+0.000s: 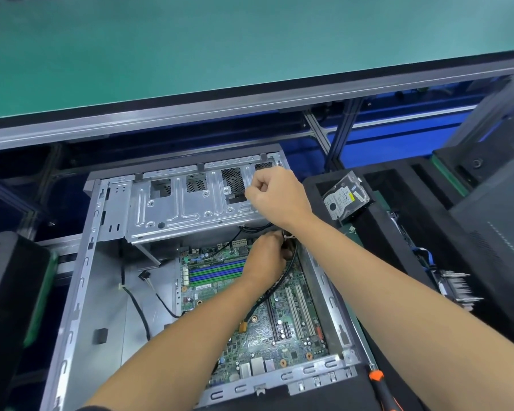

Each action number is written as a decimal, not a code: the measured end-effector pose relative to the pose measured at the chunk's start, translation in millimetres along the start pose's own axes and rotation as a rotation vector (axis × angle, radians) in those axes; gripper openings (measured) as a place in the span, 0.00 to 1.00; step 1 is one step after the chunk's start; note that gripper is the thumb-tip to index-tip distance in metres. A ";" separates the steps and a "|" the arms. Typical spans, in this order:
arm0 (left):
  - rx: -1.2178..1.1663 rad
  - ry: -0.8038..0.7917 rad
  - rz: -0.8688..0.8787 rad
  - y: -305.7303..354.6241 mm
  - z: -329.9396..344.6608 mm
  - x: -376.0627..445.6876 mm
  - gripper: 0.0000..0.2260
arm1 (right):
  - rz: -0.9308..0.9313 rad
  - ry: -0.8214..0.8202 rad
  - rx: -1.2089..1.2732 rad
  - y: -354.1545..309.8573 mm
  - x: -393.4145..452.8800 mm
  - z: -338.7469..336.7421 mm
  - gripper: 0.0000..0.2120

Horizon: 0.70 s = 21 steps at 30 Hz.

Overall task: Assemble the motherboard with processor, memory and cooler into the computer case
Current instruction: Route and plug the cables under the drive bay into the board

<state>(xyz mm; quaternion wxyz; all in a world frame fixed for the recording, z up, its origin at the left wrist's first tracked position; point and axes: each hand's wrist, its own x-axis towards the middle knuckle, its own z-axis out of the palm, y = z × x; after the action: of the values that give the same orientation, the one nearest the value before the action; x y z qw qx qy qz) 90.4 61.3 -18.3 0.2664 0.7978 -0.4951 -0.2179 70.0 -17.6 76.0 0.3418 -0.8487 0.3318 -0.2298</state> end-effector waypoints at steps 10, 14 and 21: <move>0.314 -0.198 0.031 11.6 -25.8 -7.5 0.13 | -0.009 0.004 0.004 -0.9 0.6 -0.7 0.09; 0.289 -0.484 0.002 14.0 -46.6 -3.6 0.04 | -0.001 0.002 0.008 -0.4 1.1 -1.1 0.09; 0.524 -1.094 -0.039 18.9 -71.6 -1.9 0.06 | -0.014 0.006 0.003 -0.9 1.1 -1.1 0.10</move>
<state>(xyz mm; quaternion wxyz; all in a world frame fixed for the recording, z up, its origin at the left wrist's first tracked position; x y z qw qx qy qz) 120.7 71.1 48.6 -0.2361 0.6179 -0.5828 -0.4721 70.4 -18.4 77.5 0.3403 -0.8499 0.3264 -0.2352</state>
